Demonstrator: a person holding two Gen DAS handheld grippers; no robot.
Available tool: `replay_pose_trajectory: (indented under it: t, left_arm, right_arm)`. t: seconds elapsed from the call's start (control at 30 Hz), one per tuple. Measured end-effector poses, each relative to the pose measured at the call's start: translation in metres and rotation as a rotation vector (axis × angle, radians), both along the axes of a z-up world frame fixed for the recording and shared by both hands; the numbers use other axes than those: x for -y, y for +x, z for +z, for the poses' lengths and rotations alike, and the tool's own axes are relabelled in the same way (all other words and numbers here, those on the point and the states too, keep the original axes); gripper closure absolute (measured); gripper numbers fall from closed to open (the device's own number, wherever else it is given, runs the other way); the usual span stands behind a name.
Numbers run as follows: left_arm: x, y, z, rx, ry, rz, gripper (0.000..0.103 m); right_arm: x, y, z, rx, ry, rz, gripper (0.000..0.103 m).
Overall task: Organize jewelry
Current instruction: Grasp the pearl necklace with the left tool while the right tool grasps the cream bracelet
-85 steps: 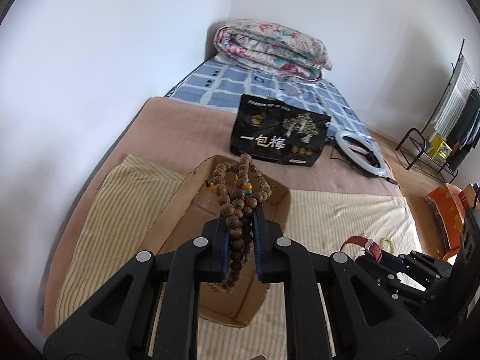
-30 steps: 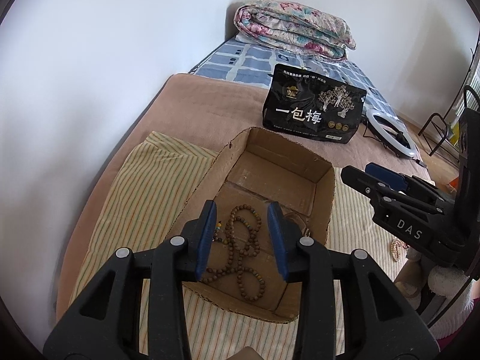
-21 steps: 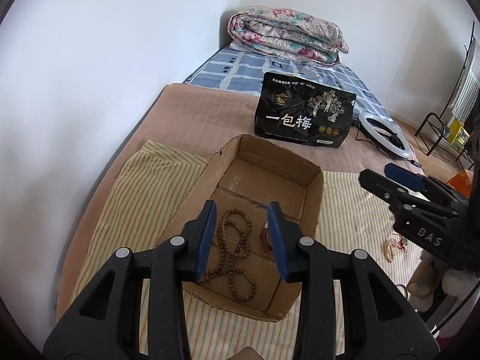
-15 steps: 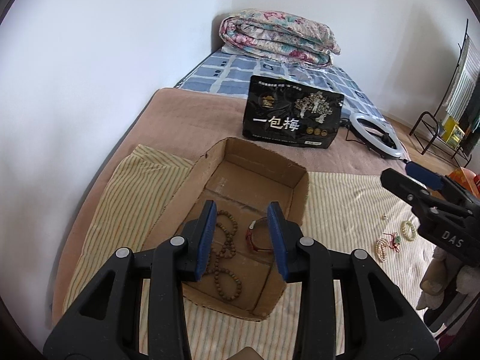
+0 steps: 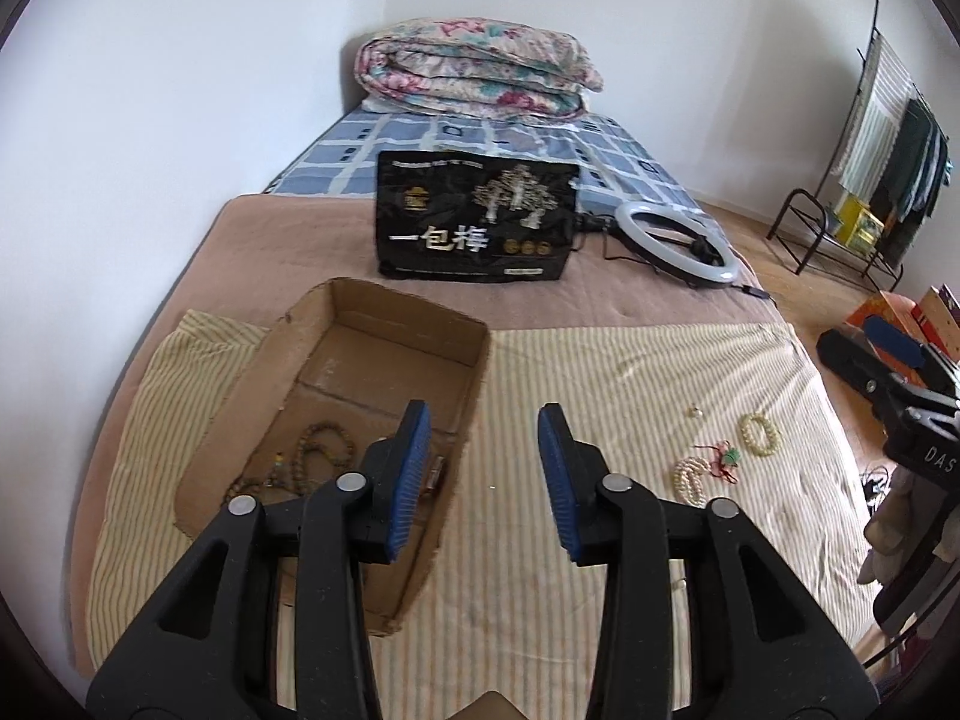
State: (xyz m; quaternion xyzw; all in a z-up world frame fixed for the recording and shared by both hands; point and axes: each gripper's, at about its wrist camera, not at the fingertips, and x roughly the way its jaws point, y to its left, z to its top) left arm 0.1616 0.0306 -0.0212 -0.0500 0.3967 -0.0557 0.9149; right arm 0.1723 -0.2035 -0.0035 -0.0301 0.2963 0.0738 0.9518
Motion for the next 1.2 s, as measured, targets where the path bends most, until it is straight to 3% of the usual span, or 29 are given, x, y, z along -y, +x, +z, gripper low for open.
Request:
replay_pose_trajectory:
  t: [0.4, 0.63, 0.87, 1.0, 1.2]
  left_arm:
    - [0.082, -0.018, 0.005, 0.054, 0.036, -0.129, 0.061]
    - [0.123, -0.015, -0.011, 0.027, 0.052, -0.205, 0.061]
    - [0.153, 0.007, -0.047, -0.076, 0.023, -0.272, 0.061]
    - [0.157, 0.026, -0.067, -0.152, -0.023, -0.259, 0.061]
    - [0.166, 0.047, -0.108, -0.276, -0.068, -0.257, 0.061]
  right_arm:
    - [0.081, -0.038, 0.004, 0.029, 0.029, -0.125, 0.0]
    - [0.126, -0.045, -0.009, -0.009, 0.003, -0.184, 0.0]
    - [0.176, -0.03, -0.039, -0.119, 0.034, -0.232, 0.0]
    - [0.191, -0.017, -0.06, -0.195, 0.069, -0.229, 0.001]
    - [0.196, 0.012, -0.095, -0.306, 0.073, -0.228, 0.011]
